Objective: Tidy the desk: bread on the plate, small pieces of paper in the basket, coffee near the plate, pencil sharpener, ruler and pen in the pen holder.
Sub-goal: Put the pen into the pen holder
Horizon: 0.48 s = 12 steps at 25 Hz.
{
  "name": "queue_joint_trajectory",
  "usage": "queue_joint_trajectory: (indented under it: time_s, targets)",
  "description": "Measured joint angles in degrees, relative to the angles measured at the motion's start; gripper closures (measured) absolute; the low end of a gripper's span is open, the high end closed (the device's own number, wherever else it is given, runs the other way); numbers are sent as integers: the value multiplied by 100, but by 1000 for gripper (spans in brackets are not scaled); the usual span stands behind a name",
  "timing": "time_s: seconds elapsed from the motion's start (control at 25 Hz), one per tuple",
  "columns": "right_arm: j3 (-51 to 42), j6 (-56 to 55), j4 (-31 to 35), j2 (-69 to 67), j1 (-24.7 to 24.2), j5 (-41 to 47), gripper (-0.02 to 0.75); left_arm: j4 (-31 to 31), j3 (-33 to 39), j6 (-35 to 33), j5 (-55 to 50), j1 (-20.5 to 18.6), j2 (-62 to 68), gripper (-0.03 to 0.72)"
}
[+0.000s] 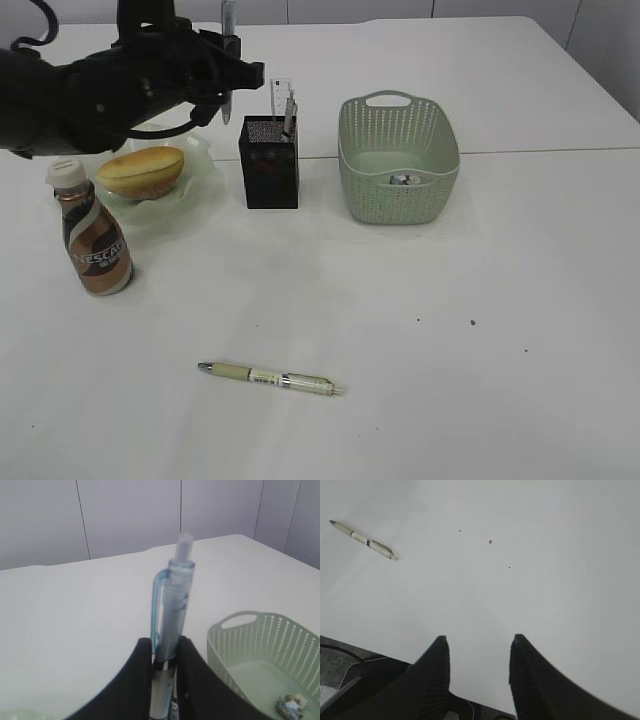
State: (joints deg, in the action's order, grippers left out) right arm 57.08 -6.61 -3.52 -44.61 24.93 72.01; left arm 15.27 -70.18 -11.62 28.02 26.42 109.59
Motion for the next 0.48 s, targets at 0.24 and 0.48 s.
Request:
queue_joint_trajectory:
  time_s: [0.24, 0.48]
  targets:
    - [0, 0, 22, 0, 0, 0, 442, 0, -983, 0, 36, 0, 749, 612]
    - [0, 0, 22, 0, 0, 0, 442, -10, -1628, 176, 12, 0, 1367, 612]
